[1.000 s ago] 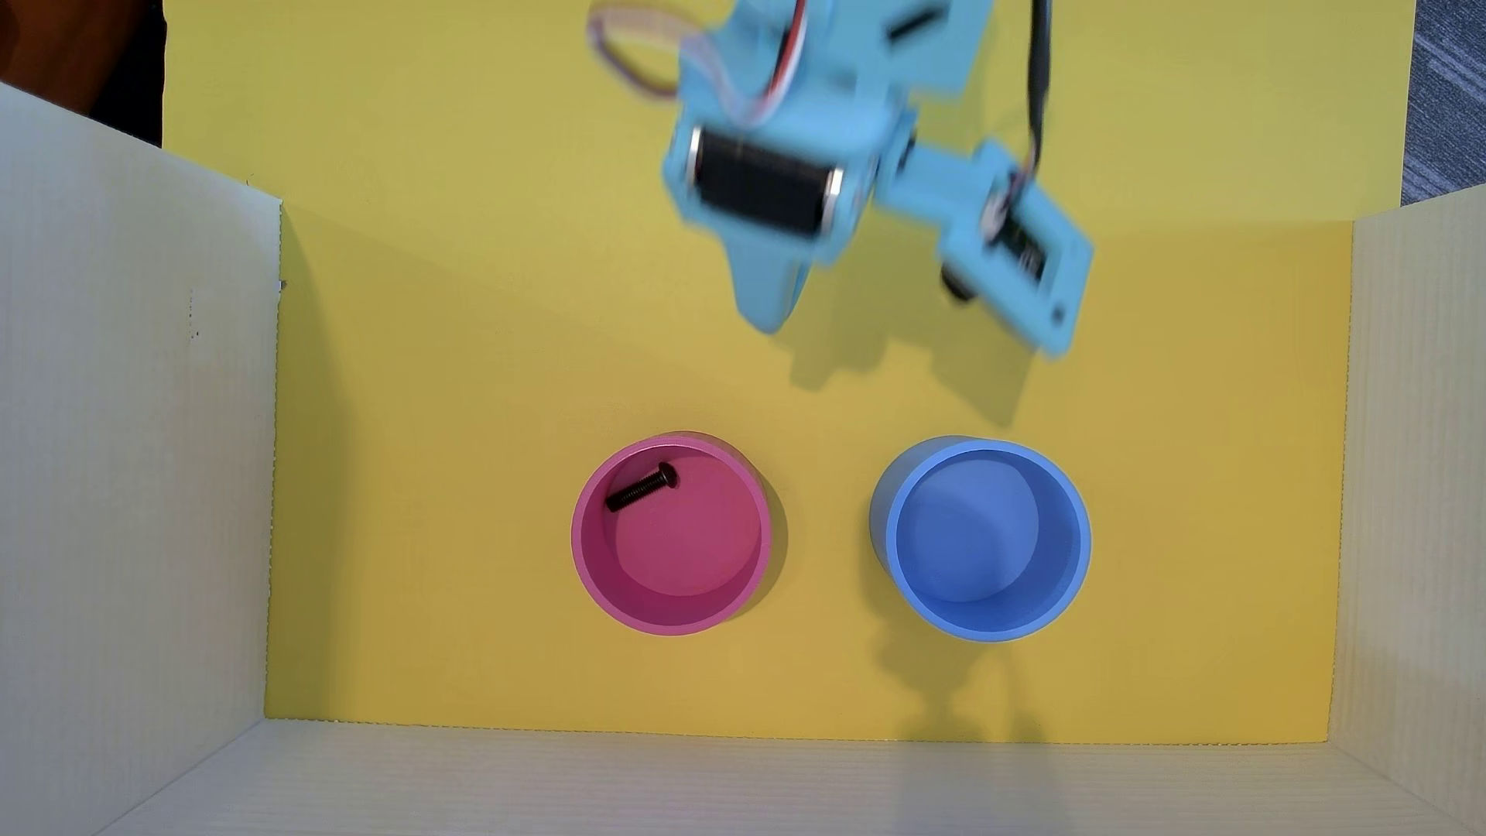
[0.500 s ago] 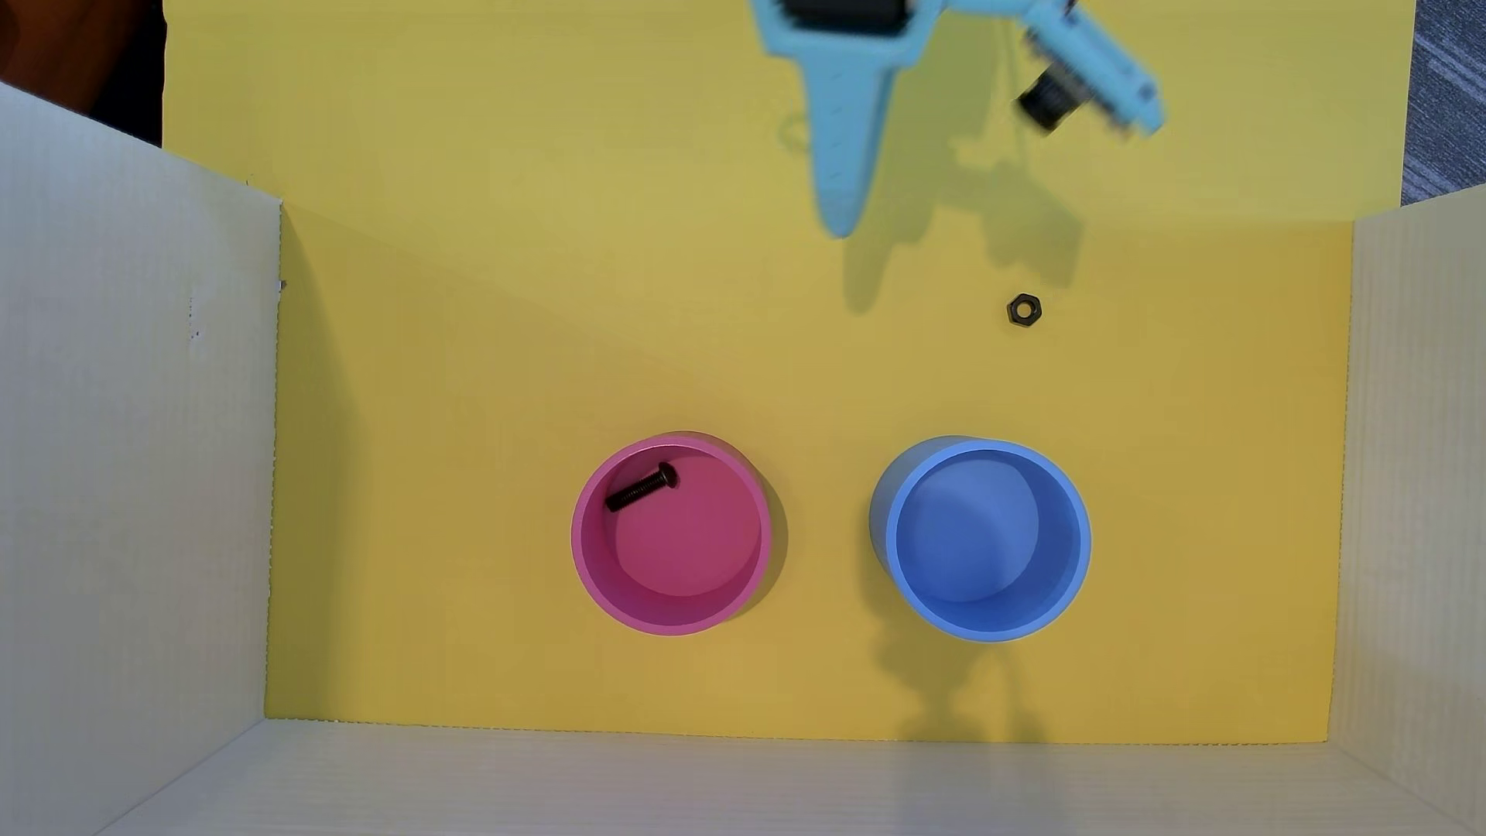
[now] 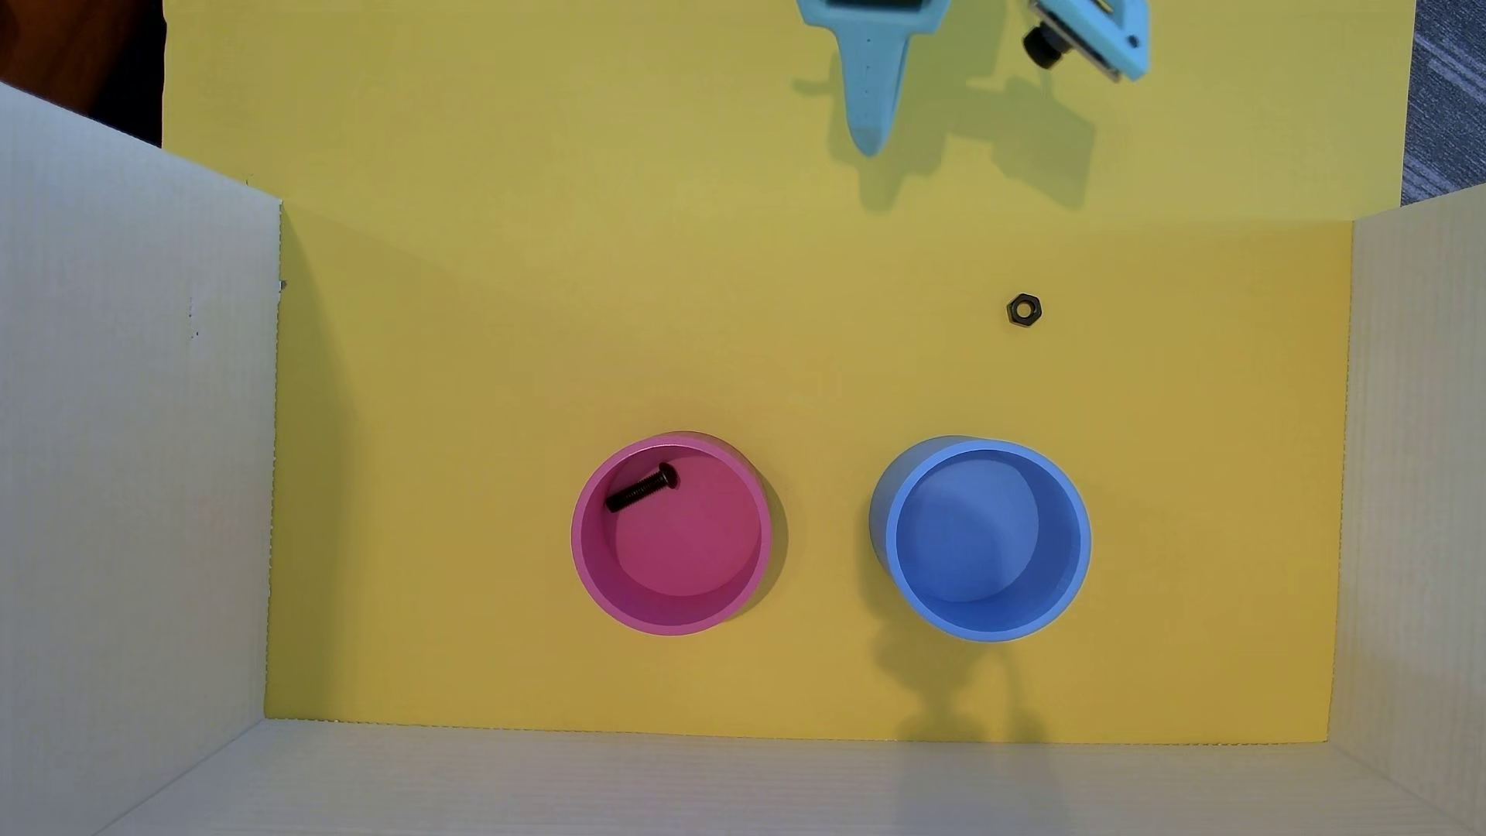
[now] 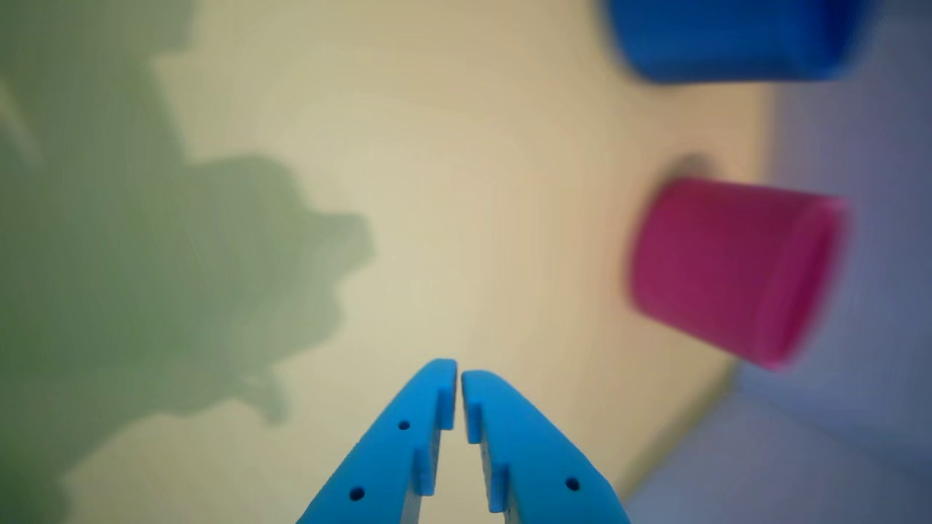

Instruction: Pick up the bolt and place it in the pink box

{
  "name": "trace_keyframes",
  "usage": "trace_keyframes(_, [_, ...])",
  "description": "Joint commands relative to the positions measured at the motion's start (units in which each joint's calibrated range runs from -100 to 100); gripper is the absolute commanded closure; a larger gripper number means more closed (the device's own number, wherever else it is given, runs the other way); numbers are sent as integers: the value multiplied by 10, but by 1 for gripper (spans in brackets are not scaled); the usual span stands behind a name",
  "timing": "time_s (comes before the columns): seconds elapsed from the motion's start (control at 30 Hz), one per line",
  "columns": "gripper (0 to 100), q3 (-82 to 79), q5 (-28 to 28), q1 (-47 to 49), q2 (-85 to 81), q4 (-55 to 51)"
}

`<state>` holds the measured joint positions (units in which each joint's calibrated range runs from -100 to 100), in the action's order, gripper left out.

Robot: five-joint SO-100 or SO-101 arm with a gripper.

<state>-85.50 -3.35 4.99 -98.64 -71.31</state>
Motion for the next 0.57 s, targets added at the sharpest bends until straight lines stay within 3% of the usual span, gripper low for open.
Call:
trace_keyframes(0.0, [99, -59, 2, -2, 1, -16])
trace_keyframes(0.53, [99, -73, 2, -2, 1, -16])
